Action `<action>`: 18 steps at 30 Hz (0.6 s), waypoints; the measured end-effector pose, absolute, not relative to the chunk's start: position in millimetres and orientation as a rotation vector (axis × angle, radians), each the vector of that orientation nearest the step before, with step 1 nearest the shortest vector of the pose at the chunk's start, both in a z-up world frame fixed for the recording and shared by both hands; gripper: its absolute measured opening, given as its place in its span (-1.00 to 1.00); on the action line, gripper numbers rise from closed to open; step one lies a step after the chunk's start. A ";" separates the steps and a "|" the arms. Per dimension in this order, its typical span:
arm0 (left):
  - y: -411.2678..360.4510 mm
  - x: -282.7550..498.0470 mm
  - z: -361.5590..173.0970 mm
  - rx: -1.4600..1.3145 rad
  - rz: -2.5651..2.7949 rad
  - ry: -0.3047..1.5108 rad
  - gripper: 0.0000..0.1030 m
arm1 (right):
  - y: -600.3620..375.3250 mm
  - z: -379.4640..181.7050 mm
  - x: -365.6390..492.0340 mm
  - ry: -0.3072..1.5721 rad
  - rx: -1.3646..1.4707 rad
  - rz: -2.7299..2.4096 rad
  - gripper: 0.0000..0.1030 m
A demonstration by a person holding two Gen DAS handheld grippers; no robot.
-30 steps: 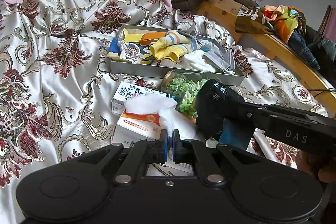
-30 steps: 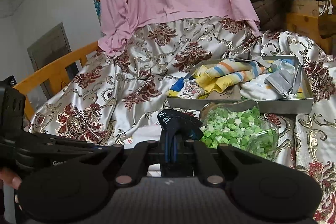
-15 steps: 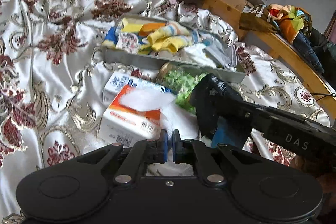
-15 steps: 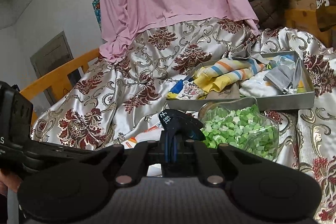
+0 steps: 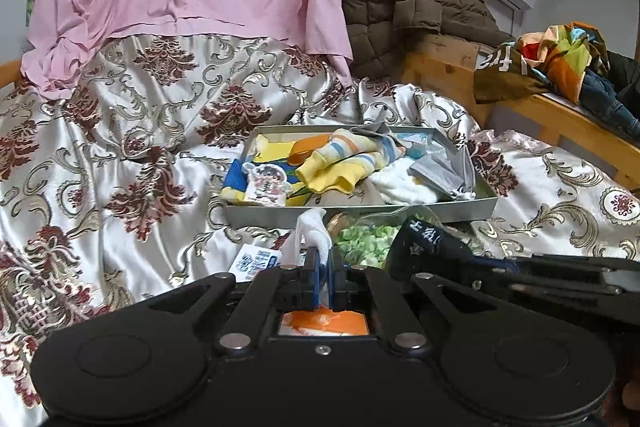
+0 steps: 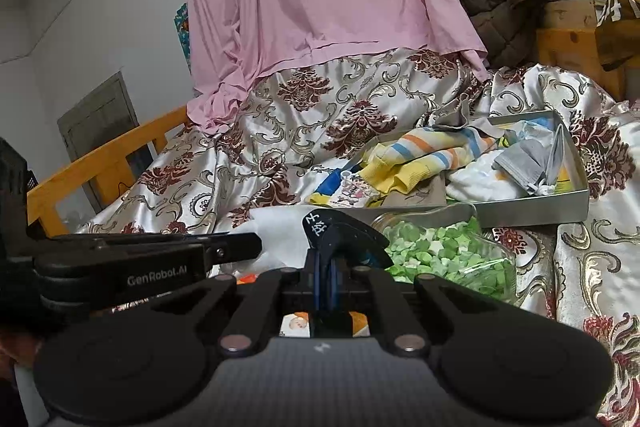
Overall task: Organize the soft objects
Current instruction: 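Carry the white tissue with the left tool while the right tool carries the black cloth over the tray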
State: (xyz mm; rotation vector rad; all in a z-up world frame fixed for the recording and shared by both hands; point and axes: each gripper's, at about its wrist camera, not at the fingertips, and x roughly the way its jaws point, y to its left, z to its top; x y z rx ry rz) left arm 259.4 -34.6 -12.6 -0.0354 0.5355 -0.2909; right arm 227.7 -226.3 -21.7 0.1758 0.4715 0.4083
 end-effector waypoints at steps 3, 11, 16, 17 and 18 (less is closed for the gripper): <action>-39.5 269.8 -7.3 -0.027 -0.293 0.524 -0.94 | -226.6 -19.4 232.1 0.474 0.180 0.412 -0.89; -41.3 329.0 18.1 -0.155 -0.263 0.469 -0.94 | -237.2 -1.5 271.0 0.467 0.159 0.413 -0.89; -48.5 386.5 26.1 -0.163 -0.236 0.444 -0.94 | -252.5 14.4 325.0 0.503 0.174 0.408 -0.89; -50.7 398.3 26.3 -0.159 -0.230 0.440 -0.94 | -256.5 18.2 339.4 0.510 0.181 0.404 -0.89; -52.6 410.5 26.1 -0.161 -0.231 0.436 -0.94 | -260.2 21.6 353.0 0.516 0.186 0.399 -0.89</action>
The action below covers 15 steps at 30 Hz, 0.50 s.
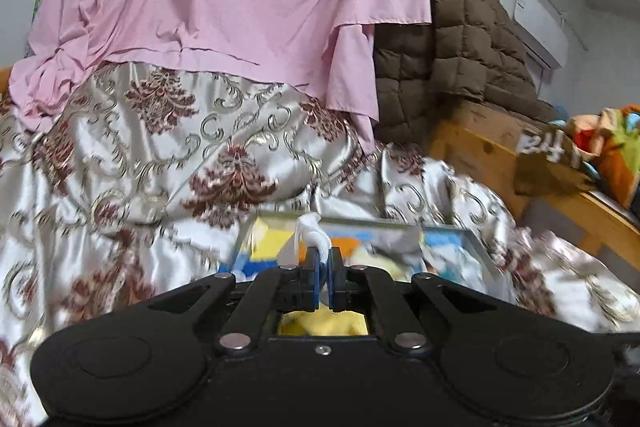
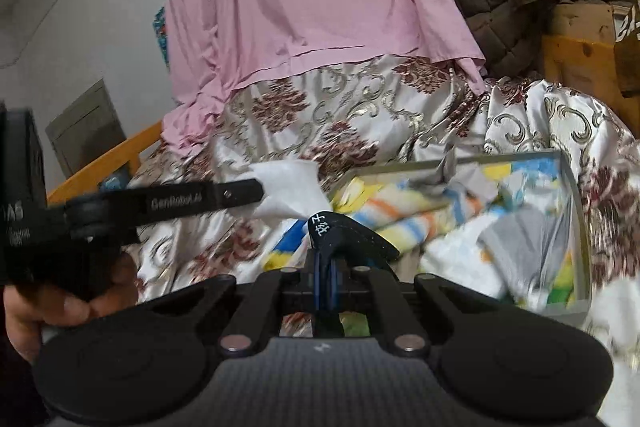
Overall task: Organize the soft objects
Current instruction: 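Carry the white tissue with the left tool while the right tool carries the black cloth over the tray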
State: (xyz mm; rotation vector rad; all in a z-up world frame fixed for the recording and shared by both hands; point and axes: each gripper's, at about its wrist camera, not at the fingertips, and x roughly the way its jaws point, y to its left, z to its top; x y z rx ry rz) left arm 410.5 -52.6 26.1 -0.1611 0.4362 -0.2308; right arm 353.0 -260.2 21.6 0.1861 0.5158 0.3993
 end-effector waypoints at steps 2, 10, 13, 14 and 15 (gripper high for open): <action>-57.1 434.1 24.4 -0.164 -0.235 0.428 -0.94 | -266.9 26.6 380.8 0.522 0.185 0.388 -0.89; -75.4 510.7 -0.8 -0.178 -0.240 0.460 -0.94 | -286.4 31.0 494.3 0.537 0.233 0.322 -0.89; -79.6 529.1 -13.8 -0.167 -0.245 0.485 -0.94 | -288.3 23.8 524.1 0.553 0.262 0.310 -0.89; -80.7 534.5 -17.9 -0.165 -0.249 0.495 -0.94 | -288.8 21.2 531.2 0.555 0.271 0.308 -0.89; -81.0 537.6 -21.9 -0.161 -0.255 0.506 -0.93 | -288.5 17.2 538.2 0.559 0.283 0.308 -0.89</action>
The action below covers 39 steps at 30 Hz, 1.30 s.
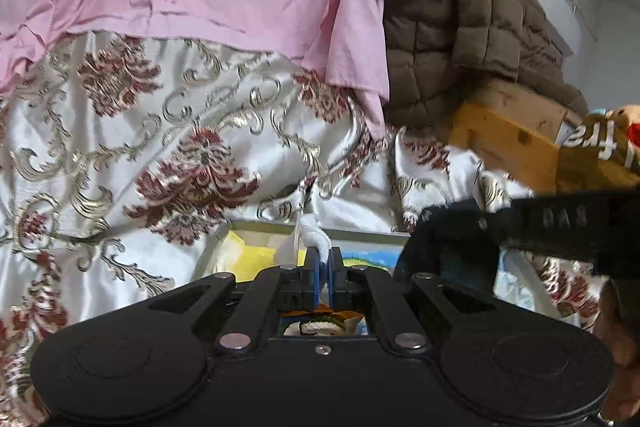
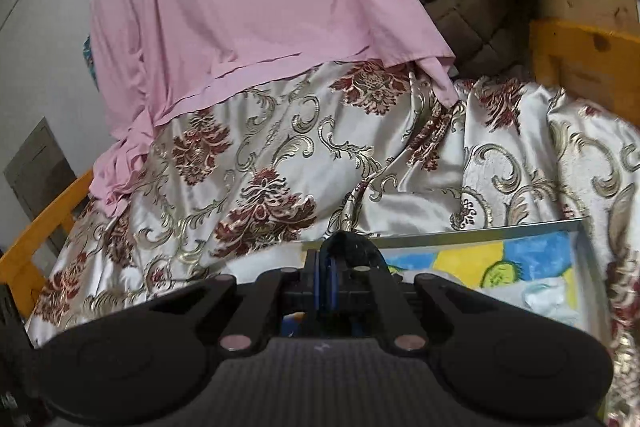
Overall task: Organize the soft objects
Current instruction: 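Carry the white tissue with the left tool while the right tool carries the black cloth over the tray, then lower the white tissue into the tray and open the left tool while the right tool releases the black cloth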
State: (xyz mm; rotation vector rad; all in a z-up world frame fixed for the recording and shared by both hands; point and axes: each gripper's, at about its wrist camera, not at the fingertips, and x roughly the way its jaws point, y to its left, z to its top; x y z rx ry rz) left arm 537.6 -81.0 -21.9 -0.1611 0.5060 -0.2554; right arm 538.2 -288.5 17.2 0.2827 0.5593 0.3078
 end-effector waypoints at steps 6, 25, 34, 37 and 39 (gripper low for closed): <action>-83.2 548.9 -43.2 -0.132 -0.269 0.545 -0.92 | -282.8 -7.0 559.9 0.602 0.257 0.280 -0.89; -79.0 546.8 -53.8 -0.144 -0.219 0.592 -0.64 | -275.6 -17.1 546.4 0.623 0.160 0.278 -0.16; -75.1 539.0 -50.1 -0.175 -0.182 0.580 -0.20 | -292.2 -13.4 534.3 0.627 0.227 0.299 0.48; -73.1 534.3 -49.9 -0.188 -0.171 0.573 0.00 | -298.9 -12.9 527.9 0.623 0.258 0.309 0.59; -72.0 529.8 -49.9 -0.190 -0.164 0.567 0.06 | -301.7 -13.4 522.2 0.618 0.258 0.303 0.66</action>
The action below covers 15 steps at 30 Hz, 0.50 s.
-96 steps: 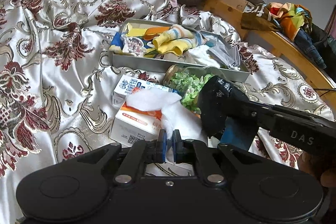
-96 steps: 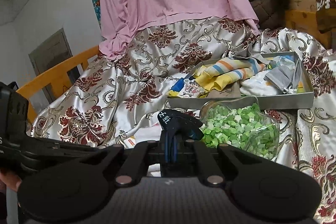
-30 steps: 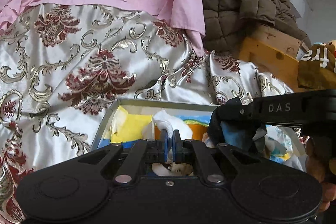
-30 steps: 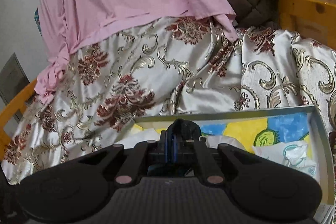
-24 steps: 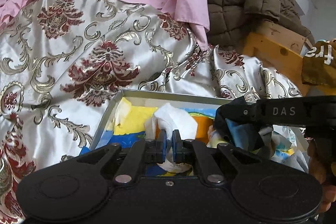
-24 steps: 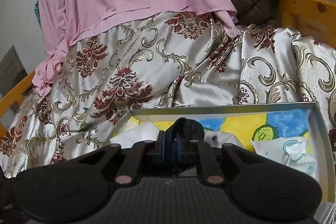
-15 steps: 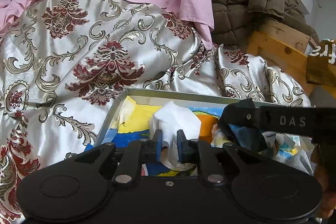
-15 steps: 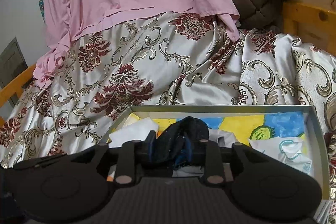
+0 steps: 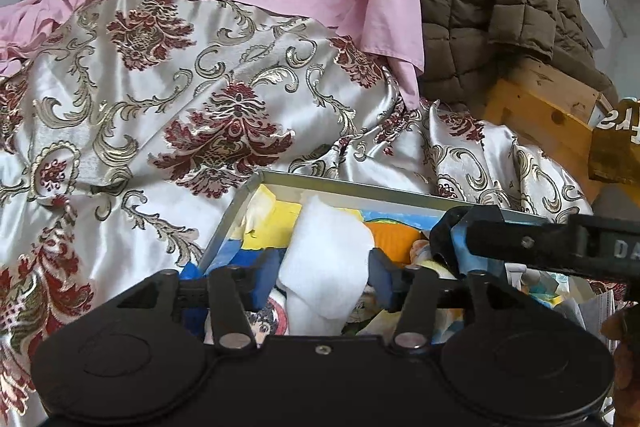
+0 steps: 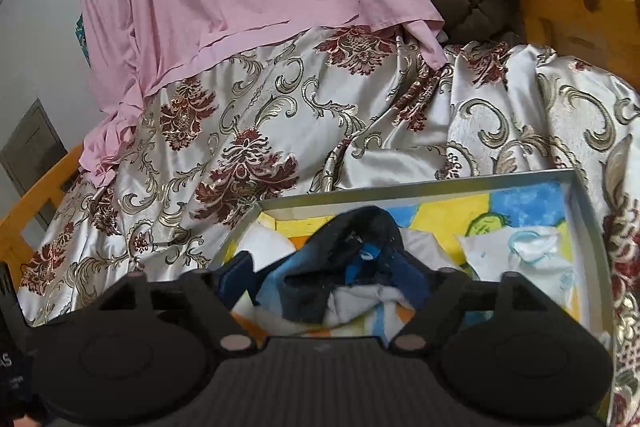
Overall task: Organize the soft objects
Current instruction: 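Lower the white tissue into the tray and open the left tool while the right tool releases the black cloth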
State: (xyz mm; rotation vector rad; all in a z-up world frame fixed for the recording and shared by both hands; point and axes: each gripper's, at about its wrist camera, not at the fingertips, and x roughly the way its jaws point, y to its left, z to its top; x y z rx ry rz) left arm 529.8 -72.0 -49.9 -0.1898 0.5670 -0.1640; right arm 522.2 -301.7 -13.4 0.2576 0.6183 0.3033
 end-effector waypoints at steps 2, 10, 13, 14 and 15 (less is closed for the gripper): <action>-71.0 525.4 -49.3 -0.194 -0.158 0.564 0.12 | -304.9 -13.3 516.1 0.613 0.268 0.297 0.68; -69.5 497.2 -31.4 -0.201 -0.154 0.517 0.44 | -317.2 -1.4 481.9 0.554 0.272 0.246 0.81; -69.0 481.3 -21.8 -0.206 -0.160 0.496 0.52 | -320.1 7.1 466.2 0.517 0.262 0.214 0.94; -68.9 475.7 -18.8 -0.204 -0.162 0.489 0.54 | -320.3 10.3 460.6 0.506 0.253 0.203 0.95; -69.2 469.7 -15.4 -0.198 -0.163 0.482 0.58 | -319.8 13.4 456.0 0.498 0.242 0.194 0.95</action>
